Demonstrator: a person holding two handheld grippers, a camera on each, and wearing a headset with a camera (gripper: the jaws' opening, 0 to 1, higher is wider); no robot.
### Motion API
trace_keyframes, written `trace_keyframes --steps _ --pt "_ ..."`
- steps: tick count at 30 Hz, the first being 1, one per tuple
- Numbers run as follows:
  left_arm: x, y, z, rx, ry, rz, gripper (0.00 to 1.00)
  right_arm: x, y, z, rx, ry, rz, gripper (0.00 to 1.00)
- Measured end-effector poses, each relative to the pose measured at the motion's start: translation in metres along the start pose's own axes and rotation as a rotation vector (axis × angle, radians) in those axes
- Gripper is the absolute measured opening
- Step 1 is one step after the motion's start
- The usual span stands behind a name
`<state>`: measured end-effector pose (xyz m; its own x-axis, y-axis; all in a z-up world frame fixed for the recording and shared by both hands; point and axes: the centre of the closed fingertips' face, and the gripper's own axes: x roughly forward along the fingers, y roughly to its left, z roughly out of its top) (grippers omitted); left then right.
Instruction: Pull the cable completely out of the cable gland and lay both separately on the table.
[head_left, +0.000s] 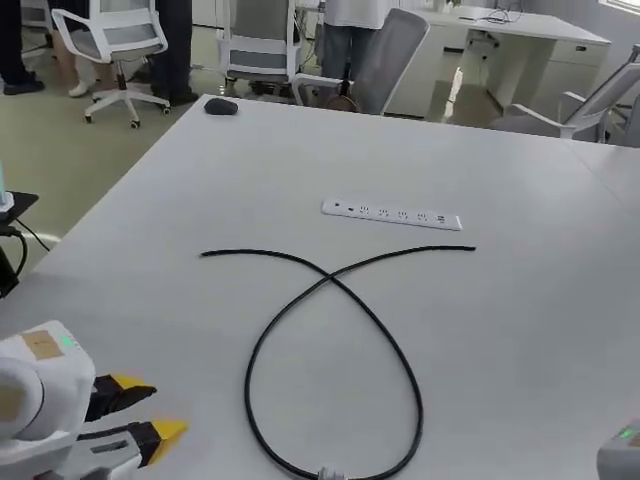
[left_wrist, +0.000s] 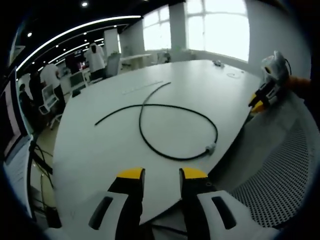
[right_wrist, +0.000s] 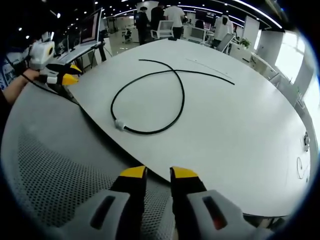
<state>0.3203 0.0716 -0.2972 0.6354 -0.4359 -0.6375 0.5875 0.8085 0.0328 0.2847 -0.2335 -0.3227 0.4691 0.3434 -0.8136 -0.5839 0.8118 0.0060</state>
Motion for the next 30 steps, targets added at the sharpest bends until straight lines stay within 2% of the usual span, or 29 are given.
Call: trace_keyframes --steps 2,3,4,7,9,12,15,16,21,24,28,29,30 --pt "0.000 -0.001 0.003 0.004 -0.013 -0.014 0.30 0.000 0.000 0.000 -0.001 0.002 0.001 0.19" --pt "0.001 -0.004 0.004 0.025 -0.012 -0.029 0.32 0.000 0.001 0.000 -0.005 0.002 0.002 0.19" --pt "0.001 -0.008 0.004 0.059 -0.001 -0.058 0.34 0.000 0.002 0.000 -0.030 0.005 0.014 0.20" --pt "0.006 -0.023 0.001 0.172 0.058 -0.152 0.37 0.001 0.004 -0.002 -0.033 0.020 0.025 0.21" --pt "0.008 -0.029 0.003 0.211 0.084 -0.192 0.36 0.001 0.005 -0.003 -0.039 0.024 0.032 0.21" --pt "0.016 -0.037 0.021 0.266 0.075 -0.238 0.34 0.001 0.005 -0.002 -0.037 0.020 0.034 0.20" --pt "0.026 -0.044 0.028 0.336 0.086 -0.282 0.35 0.001 0.004 -0.002 -0.032 0.017 0.033 0.20" --pt "0.030 -0.048 0.029 0.373 0.098 -0.303 0.35 0.001 0.004 -0.002 -0.031 0.016 0.033 0.20" --pt "0.049 -0.070 0.027 0.465 0.142 -0.382 0.33 0.001 0.005 -0.002 -0.026 0.015 0.032 0.19" --pt "0.066 -0.091 0.029 0.480 0.144 -0.444 0.33 0.001 0.004 -0.002 -0.022 0.016 0.031 0.19" --pt "0.085 -0.114 0.025 0.499 0.168 -0.529 0.32 0.001 0.004 -0.002 -0.020 0.013 0.032 0.18" --pt "0.092 -0.117 0.020 0.535 0.196 -0.549 0.32 0.001 0.004 -0.002 -0.020 0.013 0.032 0.18" --pt "0.096 -0.119 0.015 0.542 0.221 -0.559 0.32 0.001 0.004 -0.002 -0.020 0.013 0.032 0.18"
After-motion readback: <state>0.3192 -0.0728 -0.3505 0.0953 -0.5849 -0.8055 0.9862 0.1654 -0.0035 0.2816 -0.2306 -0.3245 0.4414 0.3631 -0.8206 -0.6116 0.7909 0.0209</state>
